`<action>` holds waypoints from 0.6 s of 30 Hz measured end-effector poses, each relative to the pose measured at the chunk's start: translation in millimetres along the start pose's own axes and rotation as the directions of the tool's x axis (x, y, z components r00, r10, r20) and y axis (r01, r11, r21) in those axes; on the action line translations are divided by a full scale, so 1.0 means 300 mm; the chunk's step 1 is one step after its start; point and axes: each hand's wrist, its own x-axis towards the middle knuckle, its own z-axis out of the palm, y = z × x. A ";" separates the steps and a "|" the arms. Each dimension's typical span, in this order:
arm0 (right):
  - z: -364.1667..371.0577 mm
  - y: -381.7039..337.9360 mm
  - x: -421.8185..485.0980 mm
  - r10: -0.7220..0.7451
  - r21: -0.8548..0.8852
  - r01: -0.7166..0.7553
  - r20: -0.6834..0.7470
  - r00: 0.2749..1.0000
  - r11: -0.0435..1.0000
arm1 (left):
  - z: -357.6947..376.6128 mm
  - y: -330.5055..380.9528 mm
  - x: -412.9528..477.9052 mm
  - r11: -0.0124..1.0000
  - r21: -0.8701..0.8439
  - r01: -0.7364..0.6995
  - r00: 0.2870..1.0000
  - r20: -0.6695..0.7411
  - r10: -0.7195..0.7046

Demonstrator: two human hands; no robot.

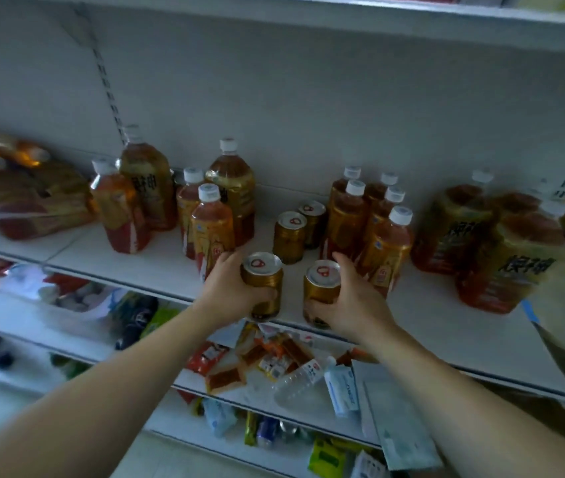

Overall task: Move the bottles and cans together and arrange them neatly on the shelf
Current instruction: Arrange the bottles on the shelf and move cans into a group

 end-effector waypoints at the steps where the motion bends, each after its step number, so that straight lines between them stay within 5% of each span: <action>1: -0.002 -0.028 0.010 -0.033 0.002 0.033 0.005 0.999 0.999 | -0.036 -0.014 -0.024 1.000 -0.013 -0.004 1.000 0.010 0.004; 11: 0.188 -0.507 0.088 -0.293 0.107 0.283 0.092 0.952 0.953 | -0.477 -0.284 -0.119 0.995 0.054 0.078 0.981 -0.183 -0.067; 18: 0.468 -0.771 0.187 -0.210 0.160 0.194 0.091 0.973 0.968 | -0.755 -0.555 -0.045 0.988 0.034 0.151 0.968 -0.206 -0.141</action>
